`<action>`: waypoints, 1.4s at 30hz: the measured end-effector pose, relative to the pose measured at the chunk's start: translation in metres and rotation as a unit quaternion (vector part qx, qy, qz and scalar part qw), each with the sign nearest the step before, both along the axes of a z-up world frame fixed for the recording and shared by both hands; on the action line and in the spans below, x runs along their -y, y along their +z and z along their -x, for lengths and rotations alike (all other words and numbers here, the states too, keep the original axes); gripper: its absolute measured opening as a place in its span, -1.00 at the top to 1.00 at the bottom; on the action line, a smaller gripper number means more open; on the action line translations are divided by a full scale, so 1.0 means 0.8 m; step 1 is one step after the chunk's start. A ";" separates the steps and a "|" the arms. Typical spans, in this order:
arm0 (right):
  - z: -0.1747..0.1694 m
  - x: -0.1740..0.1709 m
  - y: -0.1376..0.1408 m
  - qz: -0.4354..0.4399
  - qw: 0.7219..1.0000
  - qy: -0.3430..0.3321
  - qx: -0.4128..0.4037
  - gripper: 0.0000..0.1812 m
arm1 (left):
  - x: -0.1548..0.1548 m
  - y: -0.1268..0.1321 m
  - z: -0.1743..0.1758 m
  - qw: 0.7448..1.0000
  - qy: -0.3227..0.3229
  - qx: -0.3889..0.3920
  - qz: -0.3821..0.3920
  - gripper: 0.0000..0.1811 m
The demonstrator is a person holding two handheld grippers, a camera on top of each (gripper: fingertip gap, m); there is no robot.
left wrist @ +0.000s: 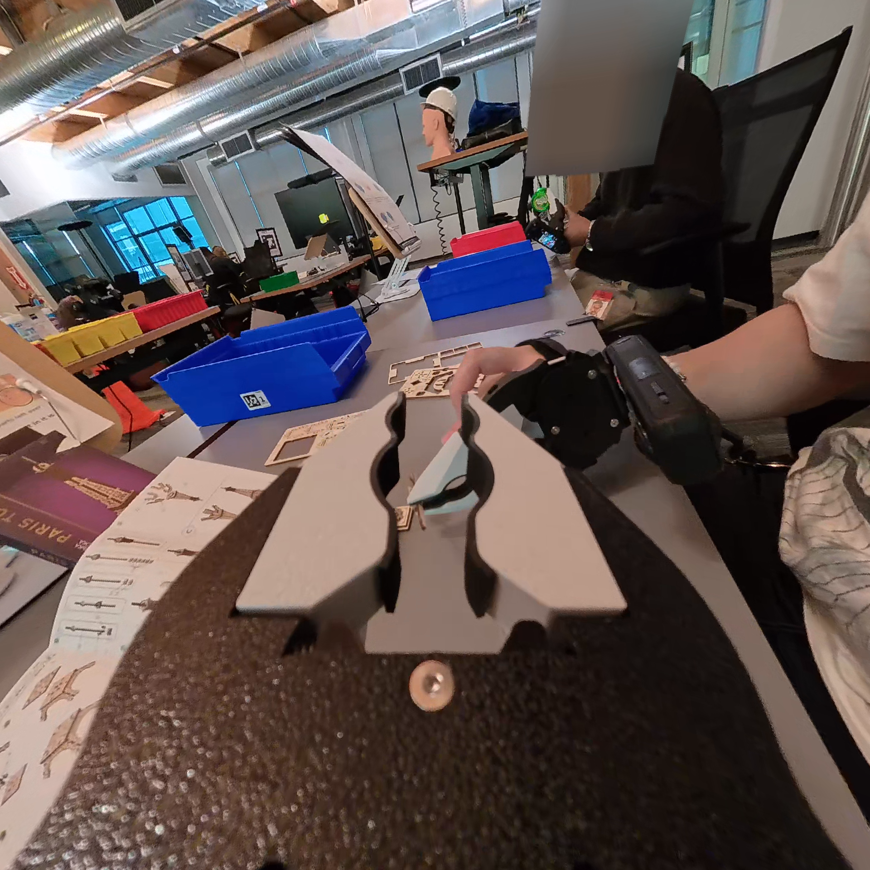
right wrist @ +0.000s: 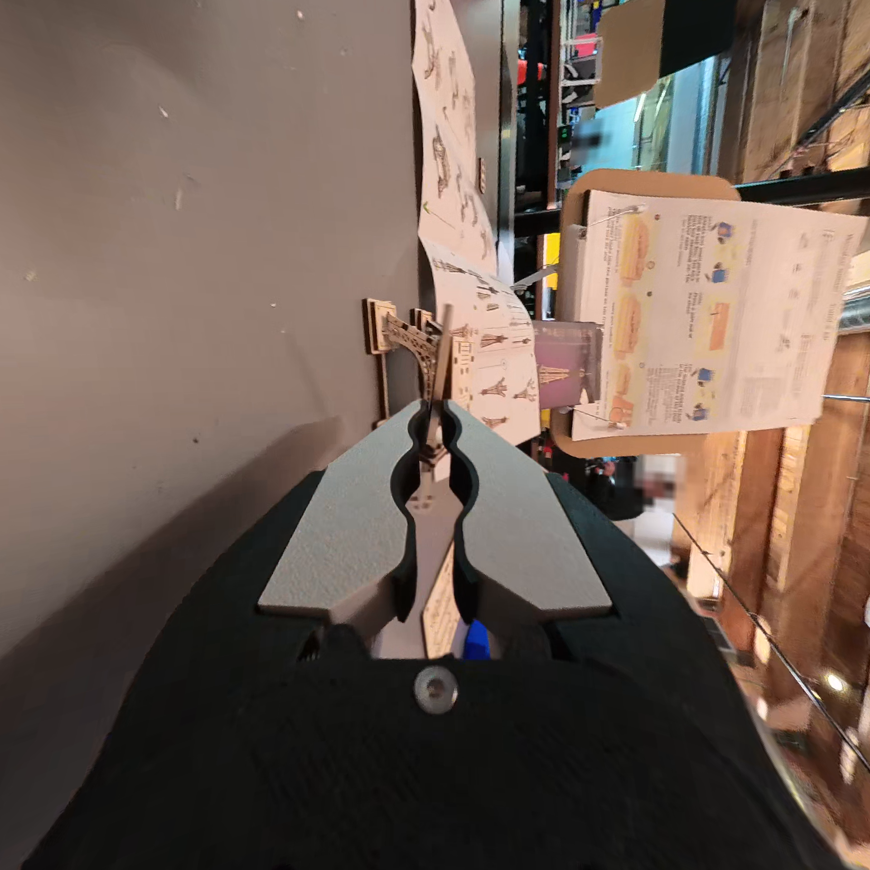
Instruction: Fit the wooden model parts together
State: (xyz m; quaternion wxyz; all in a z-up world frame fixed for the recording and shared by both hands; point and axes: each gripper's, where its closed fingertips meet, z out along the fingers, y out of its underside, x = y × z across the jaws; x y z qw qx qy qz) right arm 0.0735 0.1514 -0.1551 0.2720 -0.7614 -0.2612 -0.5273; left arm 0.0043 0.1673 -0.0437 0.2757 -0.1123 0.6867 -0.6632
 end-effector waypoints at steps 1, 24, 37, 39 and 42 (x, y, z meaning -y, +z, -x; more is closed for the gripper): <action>0.002 -0.001 -0.005 0.002 1.000 0.004 -0.014 0.95 | 0.000 -0.002 -0.001 1.000 -0.001 -0.003 0.001 0.78; 0.009 0.036 0.043 -0.197 0.899 0.044 -0.388 0.59 | -0.020 -0.012 -0.014 0.999 0.034 -0.019 0.011 0.80; -0.148 0.204 0.111 -0.545 0.801 -0.118 -0.219 0.23 | -0.217 -0.082 -0.067 0.827 0.533 0.016 -0.177 0.61; -0.153 0.210 0.119 -0.544 0.816 -0.128 -0.149 0.27 | -0.239 -0.079 -0.062 0.798 0.564 0.027 -0.211 0.59; -0.151 0.206 0.121 -0.530 0.833 -0.129 -0.093 0.25 | -0.259 -0.086 -0.064 0.775 0.574 0.021 -0.264 0.54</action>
